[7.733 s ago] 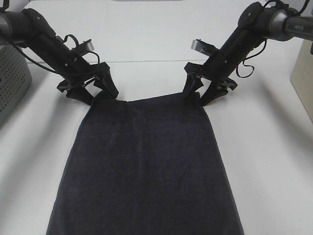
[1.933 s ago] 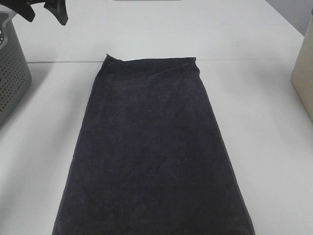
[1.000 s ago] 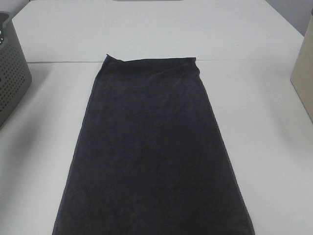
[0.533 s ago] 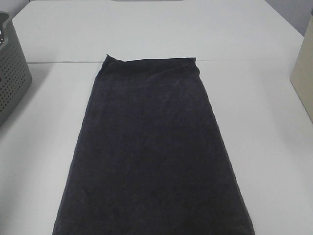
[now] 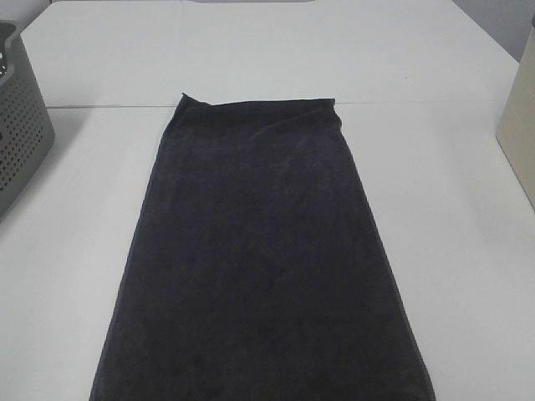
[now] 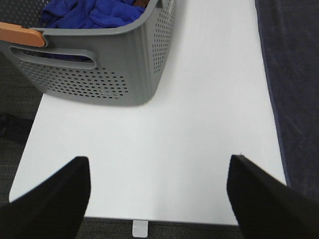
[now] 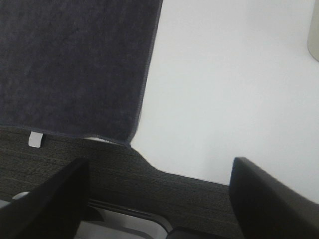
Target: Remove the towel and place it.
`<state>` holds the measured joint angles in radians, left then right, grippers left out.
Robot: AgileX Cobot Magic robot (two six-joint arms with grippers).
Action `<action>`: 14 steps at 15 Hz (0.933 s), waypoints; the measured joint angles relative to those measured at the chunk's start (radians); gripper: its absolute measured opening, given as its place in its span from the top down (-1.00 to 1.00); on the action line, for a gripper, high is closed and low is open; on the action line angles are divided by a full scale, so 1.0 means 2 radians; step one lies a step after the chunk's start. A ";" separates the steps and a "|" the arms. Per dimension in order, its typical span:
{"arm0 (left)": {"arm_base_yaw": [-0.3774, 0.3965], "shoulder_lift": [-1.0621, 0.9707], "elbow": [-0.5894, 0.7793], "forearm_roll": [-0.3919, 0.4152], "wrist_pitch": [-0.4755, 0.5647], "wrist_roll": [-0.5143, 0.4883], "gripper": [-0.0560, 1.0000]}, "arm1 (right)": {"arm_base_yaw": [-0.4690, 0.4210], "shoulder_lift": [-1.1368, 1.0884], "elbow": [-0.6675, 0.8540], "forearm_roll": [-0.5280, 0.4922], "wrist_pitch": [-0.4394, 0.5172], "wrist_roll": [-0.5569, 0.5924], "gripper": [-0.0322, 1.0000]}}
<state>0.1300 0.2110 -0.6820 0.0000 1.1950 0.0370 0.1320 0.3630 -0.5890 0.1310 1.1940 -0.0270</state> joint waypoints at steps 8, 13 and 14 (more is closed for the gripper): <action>0.000 -0.108 0.047 -0.024 0.013 0.009 -0.47 | 0.000 -0.176 0.058 -0.002 -0.026 -0.034 -0.51; 0.000 -0.109 0.079 -0.047 -0.045 0.019 -0.47 | 0.000 -0.183 0.067 -0.001 -0.040 -0.041 -0.51; 0.000 -0.109 0.080 -0.047 -0.050 0.019 -0.47 | 0.000 -0.183 0.067 -0.001 -0.040 -0.041 -0.51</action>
<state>0.1300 -0.0070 -0.5210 -0.0940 1.0950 0.0740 0.1320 -0.0040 -0.4540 0.1280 1.1130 -0.1100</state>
